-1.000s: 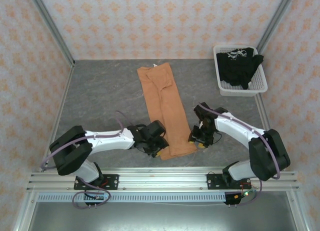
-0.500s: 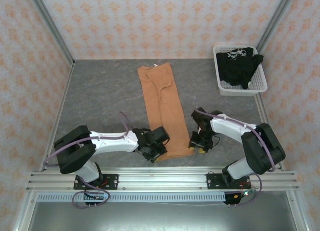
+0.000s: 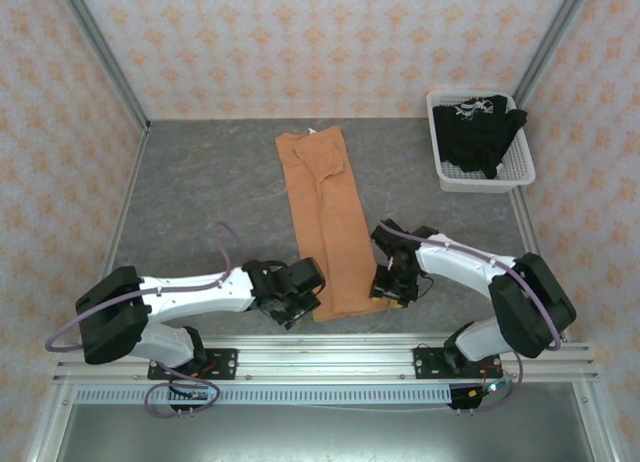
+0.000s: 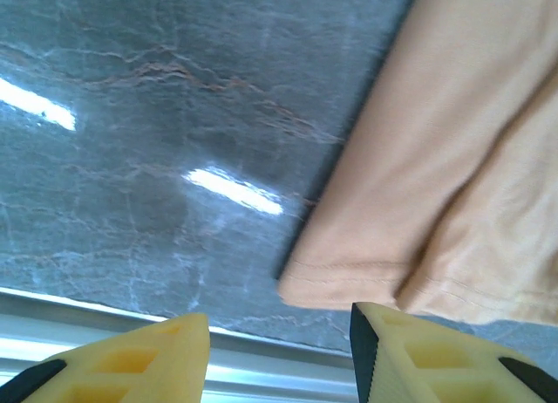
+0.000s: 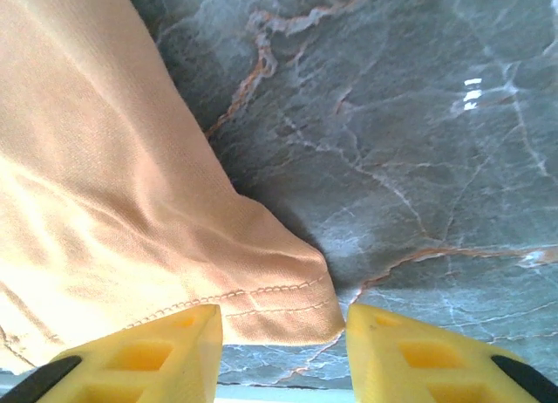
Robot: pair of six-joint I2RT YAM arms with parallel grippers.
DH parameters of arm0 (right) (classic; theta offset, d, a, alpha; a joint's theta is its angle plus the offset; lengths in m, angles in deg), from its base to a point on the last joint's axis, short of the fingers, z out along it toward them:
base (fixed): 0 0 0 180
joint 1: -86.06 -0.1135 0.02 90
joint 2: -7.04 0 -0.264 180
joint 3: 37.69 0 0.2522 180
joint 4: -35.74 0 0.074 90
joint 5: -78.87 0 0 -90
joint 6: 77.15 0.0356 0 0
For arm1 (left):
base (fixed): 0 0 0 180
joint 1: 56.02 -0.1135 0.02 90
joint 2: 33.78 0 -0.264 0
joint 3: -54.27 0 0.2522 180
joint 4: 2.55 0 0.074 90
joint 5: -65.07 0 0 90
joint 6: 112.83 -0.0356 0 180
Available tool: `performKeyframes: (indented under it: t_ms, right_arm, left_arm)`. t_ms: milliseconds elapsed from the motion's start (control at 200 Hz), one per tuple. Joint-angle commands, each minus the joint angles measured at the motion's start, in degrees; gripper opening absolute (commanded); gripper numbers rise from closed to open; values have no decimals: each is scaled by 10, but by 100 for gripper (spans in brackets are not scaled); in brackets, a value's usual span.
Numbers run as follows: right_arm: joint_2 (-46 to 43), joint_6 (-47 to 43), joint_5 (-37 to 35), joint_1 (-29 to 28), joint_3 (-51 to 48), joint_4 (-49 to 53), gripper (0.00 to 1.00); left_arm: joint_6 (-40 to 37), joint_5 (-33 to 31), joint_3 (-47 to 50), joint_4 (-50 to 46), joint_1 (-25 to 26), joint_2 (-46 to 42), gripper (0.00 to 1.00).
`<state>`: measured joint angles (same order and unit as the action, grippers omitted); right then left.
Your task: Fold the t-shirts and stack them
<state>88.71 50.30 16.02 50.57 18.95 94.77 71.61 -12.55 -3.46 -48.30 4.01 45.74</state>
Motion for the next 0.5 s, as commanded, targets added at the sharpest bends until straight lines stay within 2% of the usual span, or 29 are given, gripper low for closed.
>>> performKeyframes:
  t_ms: [0, 180, 365, 495]
  right_arm:
    - [11, 11, -16, -4, 5, 1, 41]
    - [21, 20, -9, -4, -12, -28, 38]
    - [36, 39, 0, -5, -18, -58, 27]
    - [33, 44, -2, -8, -22, -56, 27]
  left_arm:
    - [14, -15, -2, 48, 6, 26, 47]
    - [13, 3, -27, 71, 16, 80, 45]
    - [25, 5, -25, 103, 19, 100, 42]
    - [26, 2, -32, 116, 19, 116, 38]
